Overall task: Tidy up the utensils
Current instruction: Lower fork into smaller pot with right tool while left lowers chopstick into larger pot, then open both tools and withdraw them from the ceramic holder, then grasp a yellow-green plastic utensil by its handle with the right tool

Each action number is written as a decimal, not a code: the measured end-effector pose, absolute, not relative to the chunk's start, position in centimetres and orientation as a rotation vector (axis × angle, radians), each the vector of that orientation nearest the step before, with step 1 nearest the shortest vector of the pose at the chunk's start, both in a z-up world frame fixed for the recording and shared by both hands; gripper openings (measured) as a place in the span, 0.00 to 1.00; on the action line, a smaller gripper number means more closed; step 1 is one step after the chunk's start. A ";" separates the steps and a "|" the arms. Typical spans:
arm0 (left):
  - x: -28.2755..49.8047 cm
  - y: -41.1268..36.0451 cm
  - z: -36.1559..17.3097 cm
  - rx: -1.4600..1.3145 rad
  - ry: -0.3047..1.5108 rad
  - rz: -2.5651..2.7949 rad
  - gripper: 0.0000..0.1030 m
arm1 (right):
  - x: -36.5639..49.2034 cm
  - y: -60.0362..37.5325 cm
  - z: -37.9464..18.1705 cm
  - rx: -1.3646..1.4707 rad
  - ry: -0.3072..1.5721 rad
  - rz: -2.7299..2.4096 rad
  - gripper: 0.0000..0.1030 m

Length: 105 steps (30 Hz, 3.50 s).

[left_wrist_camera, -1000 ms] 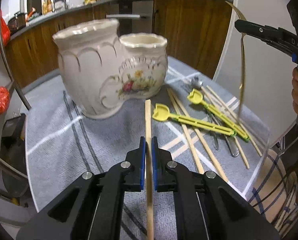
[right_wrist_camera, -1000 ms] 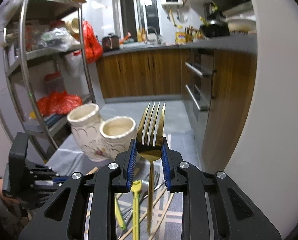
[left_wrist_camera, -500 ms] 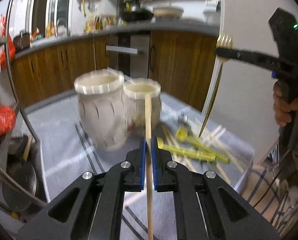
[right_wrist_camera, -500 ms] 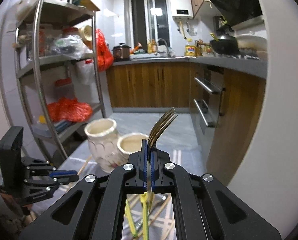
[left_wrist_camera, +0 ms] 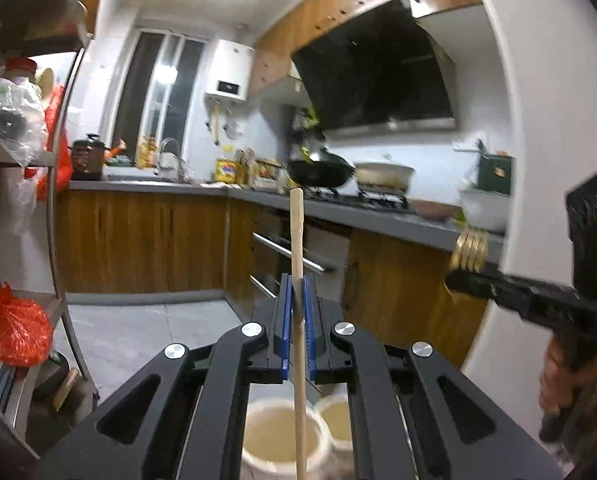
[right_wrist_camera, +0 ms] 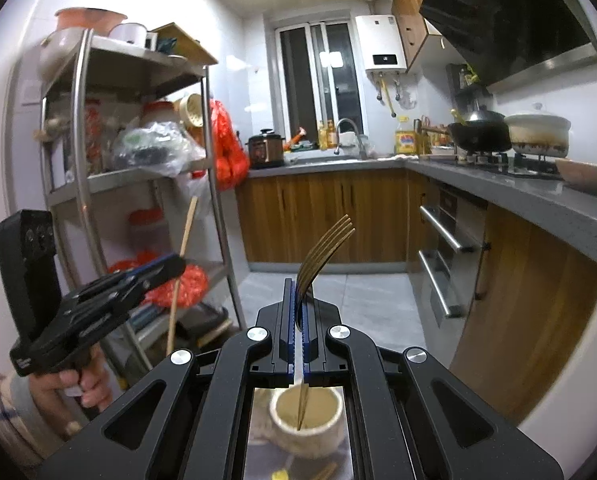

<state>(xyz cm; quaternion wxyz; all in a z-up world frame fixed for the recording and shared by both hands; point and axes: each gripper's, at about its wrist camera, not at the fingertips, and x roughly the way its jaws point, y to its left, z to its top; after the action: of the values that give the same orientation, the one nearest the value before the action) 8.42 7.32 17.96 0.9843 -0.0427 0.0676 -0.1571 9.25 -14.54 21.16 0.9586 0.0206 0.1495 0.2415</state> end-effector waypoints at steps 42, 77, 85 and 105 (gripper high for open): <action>10.7 7.6 9.3 -0.028 0.428 -0.177 0.73 | 17.9 -14.7 12.3 0.168 0.615 0.445 0.69; 2.4 6.0 5.3 0.018 0.596 -0.199 0.94 | 6.0 -20.6 10.9 0.068 0.530 0.291 0.95; 1.3 5.6 1.9 0.050 0.680 -0.218 0.94 | 5.1 -18.6 7.1 -0.036 0.634 0.356 0.95; 0.7 6.4 1.1 0.047 0.698 -0.218 0.94 | 5.1 -10.6 1.5 -0.308 0.887 0.540 0.45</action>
<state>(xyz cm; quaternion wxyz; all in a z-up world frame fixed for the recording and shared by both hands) 0.68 6.41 1.07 0.9337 0.0229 0.3411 -0.1067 5.07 -10.61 1.52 0.8568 -0.1466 0.4222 0.2571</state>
